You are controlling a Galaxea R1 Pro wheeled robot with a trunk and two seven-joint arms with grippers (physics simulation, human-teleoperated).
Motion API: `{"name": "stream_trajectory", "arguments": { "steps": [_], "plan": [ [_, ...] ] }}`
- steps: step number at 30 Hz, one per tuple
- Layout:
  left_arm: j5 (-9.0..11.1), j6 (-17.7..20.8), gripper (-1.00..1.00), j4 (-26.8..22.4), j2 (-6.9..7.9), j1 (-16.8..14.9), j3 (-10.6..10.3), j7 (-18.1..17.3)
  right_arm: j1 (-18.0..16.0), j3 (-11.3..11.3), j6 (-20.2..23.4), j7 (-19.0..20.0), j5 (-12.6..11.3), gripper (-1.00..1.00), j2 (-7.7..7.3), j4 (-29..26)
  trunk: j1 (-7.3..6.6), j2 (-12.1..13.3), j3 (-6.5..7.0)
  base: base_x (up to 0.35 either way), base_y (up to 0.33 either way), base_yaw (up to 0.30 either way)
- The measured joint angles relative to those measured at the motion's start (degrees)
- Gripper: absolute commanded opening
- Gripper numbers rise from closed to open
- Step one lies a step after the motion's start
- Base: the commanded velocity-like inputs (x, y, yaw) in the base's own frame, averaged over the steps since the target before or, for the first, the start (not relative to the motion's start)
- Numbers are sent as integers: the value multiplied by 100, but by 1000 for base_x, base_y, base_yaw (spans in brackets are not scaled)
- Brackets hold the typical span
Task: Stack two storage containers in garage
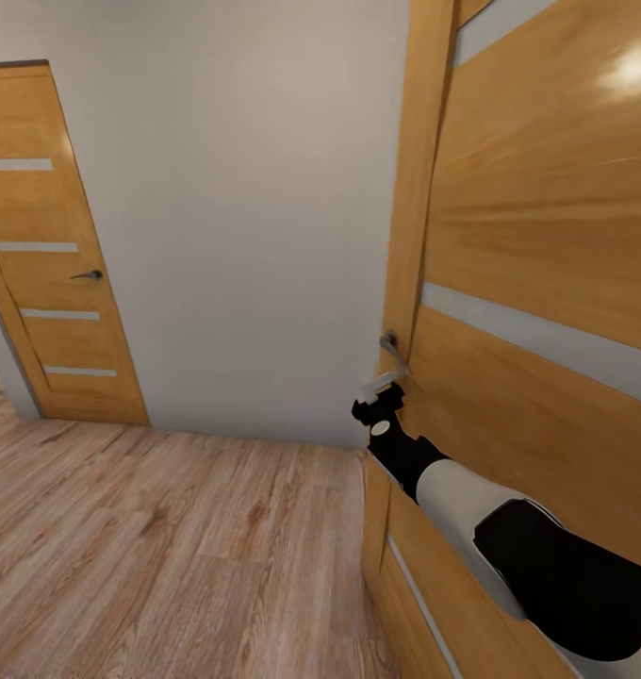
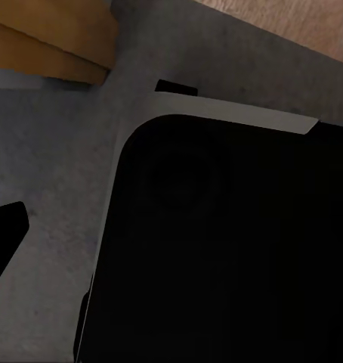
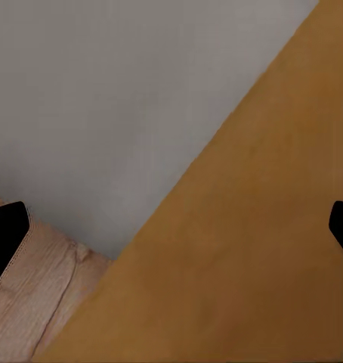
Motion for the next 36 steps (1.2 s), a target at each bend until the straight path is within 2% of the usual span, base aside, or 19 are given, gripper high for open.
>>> {"name": "stream_trajectory", "arguments": {
  "steps": [10,28,31,34,36],
  "plan": [
    [1,0,100,-1,0,0,-2,0,1,3,-10,0,71,100,0,28,0,0,0,0,0,57],
    [1,0,100,1,0,0,-2,0,1,-18,33,-7,15,100,0,49,0,0,0,0,0,0],
    [1,0,100,3,0,0,-2,0,0,-25,37,-8,3,100,-151,46,0,0,0,0,0,0],
    [0,-1,100,5,0,-1,-3,0,1,48,33,11,-8,100,-239,40,0,0,0,0,0,0],
    [0,-1,100,5,0,-1,-4,0,1,99,37,18,-6,100,-350,35,0,0,0,0,0,0]
  ]
}}
